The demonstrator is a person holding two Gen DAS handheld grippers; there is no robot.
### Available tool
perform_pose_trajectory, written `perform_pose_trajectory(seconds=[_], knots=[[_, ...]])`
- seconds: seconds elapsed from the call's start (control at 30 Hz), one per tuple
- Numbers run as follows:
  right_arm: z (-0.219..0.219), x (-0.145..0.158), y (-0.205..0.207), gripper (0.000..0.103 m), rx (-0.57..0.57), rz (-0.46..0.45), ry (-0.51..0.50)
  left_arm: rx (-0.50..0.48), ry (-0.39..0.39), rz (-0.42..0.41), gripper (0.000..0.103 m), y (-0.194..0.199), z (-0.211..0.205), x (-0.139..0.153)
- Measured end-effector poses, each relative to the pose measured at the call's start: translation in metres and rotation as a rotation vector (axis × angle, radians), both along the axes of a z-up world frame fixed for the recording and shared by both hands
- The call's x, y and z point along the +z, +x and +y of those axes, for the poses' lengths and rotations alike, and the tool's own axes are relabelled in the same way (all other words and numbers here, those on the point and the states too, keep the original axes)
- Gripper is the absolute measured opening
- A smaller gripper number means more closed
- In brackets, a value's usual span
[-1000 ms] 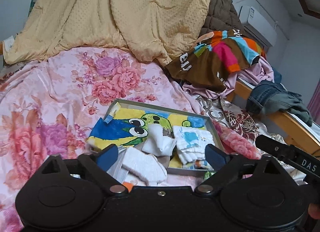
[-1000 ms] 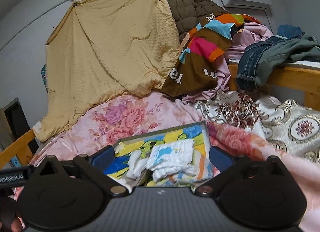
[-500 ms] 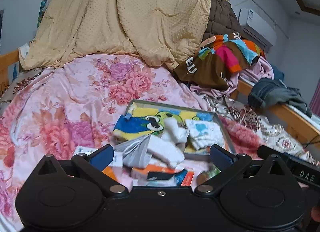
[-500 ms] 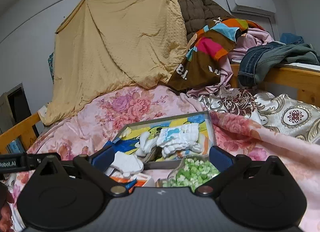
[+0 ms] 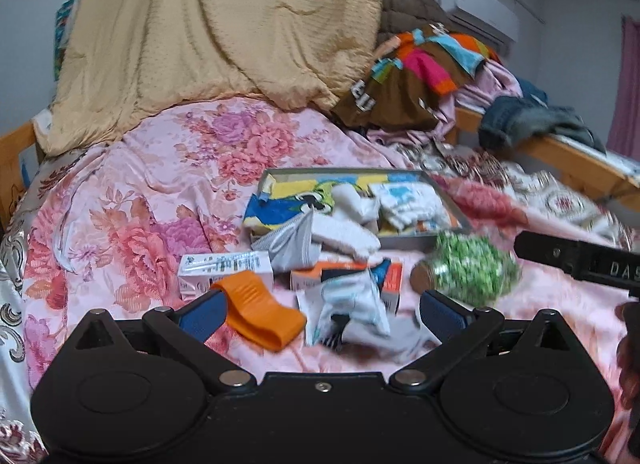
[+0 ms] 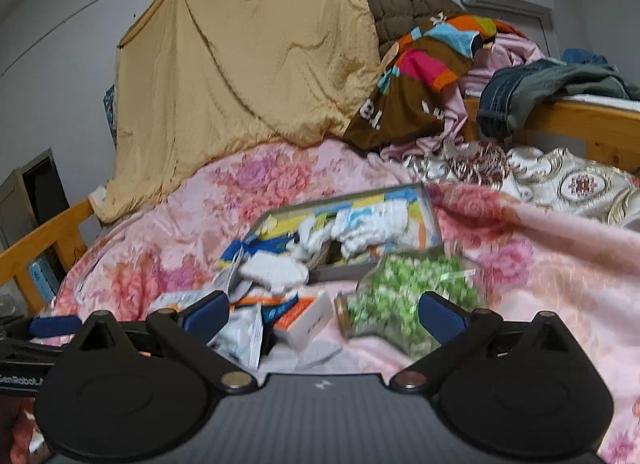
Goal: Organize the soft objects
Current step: 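Move both tools back over the pile toward the gray sock and mask packet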
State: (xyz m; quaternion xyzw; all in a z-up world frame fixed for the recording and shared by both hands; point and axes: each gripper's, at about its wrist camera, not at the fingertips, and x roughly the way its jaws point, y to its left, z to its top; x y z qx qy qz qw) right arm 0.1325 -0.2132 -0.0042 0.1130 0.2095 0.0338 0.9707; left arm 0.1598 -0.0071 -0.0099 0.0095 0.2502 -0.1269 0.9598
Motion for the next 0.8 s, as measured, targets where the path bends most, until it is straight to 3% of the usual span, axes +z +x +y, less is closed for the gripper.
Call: perform_pose_trajectory(seconds=[0.43, 0.8], knots=[[0.027, -0.014, 0.006, 0.103, 0.081, 0.072, -0.121, -0.103, 0.158, 0.084, 0.102, 0.009, 0.015, -0.031], [0.048, -0.043, 0.028, 0.103, 0.166, 0.196, -0.235, -0.185, 0.169, 0.101, 0.102, 0.039, 0.024, -0.047]])
